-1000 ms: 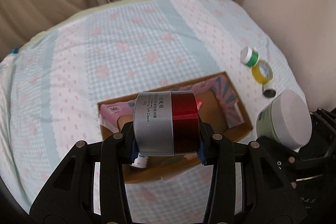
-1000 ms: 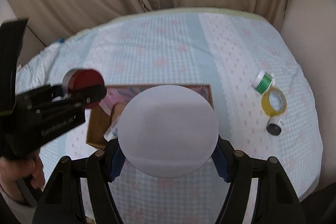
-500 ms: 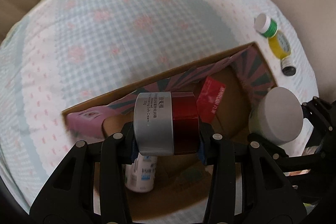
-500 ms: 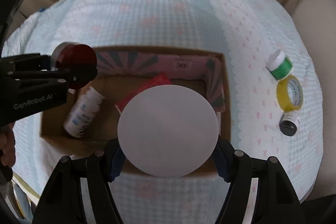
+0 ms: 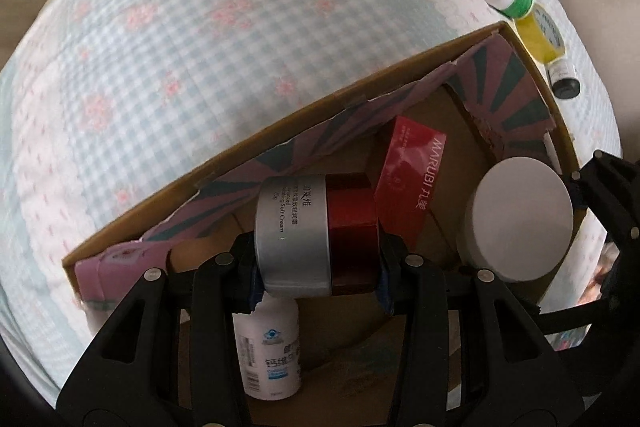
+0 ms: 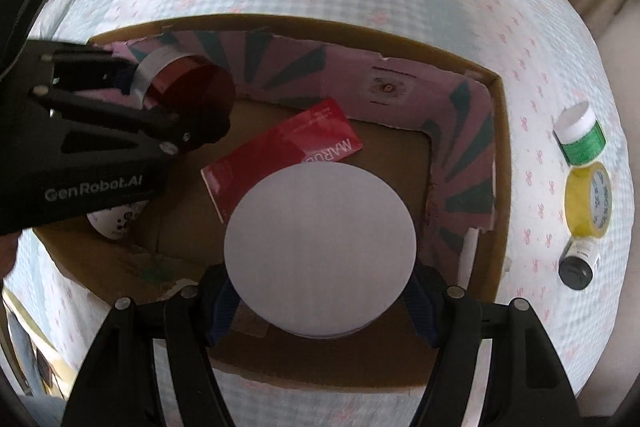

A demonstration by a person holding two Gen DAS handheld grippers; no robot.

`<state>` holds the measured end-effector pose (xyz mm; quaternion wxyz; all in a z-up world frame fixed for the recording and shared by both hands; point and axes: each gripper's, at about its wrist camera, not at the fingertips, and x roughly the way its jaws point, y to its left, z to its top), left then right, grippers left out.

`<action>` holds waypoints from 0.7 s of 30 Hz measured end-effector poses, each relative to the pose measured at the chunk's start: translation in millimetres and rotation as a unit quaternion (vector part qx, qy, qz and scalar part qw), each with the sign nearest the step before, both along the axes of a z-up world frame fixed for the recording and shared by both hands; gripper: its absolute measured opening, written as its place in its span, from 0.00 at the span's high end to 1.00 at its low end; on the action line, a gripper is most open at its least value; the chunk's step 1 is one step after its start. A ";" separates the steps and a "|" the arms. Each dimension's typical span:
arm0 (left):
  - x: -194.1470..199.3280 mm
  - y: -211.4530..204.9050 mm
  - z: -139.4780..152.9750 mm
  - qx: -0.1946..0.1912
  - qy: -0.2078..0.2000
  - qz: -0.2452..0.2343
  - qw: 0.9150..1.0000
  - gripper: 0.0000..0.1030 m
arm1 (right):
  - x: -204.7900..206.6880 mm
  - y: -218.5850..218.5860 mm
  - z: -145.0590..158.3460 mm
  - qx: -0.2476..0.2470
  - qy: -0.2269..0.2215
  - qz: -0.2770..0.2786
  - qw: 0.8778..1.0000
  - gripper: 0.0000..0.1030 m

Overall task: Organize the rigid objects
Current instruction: 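Lower the silver-red jar into the box with the left tool while the right tool lowers the white jar, then open both tools and raise them away from the cardboard box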

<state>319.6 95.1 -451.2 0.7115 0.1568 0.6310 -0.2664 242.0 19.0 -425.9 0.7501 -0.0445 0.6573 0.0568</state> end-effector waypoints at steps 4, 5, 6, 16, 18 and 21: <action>1.7 2.0 5.3 -0.020 0.005 0.001 1.000 0.00 | -5.6 0.2 -5.9 0.014 -0.003 0.001 1.000 0.24; 1.6 2.6 8.0 -0.028 0.001 0.002 1.000 0.00 | -6.6 -0.6 -4.7 0.018 -0.012 0.000 1.000 0.03; 1.1 3.8 9.5 -0.031 0.000 0.004 1.000 0.00 | -9.6 -1.1 -3.6 0.022 -0.020 0.002 1.000 0.00; -10.8 16.7 17.6 -0.016 -0.009 0.035 0.999 0.00 | -31.7 -0.4 2.3 0.018 -0.039 -0.002 0.999 0.00; -16.4 22.6 27.1 -0.016 -0.015 0.042 0.999 0.00 | -38.9 3.1 6.8 0.017 -0.042 -0.003 0.999 0.00; -23.5 33.2 42.0 -0.019 -0.027 0.053 0.998 0.00 | -48.5 5.4 15.6 0.015 -0.053 0.000 0.998 0.00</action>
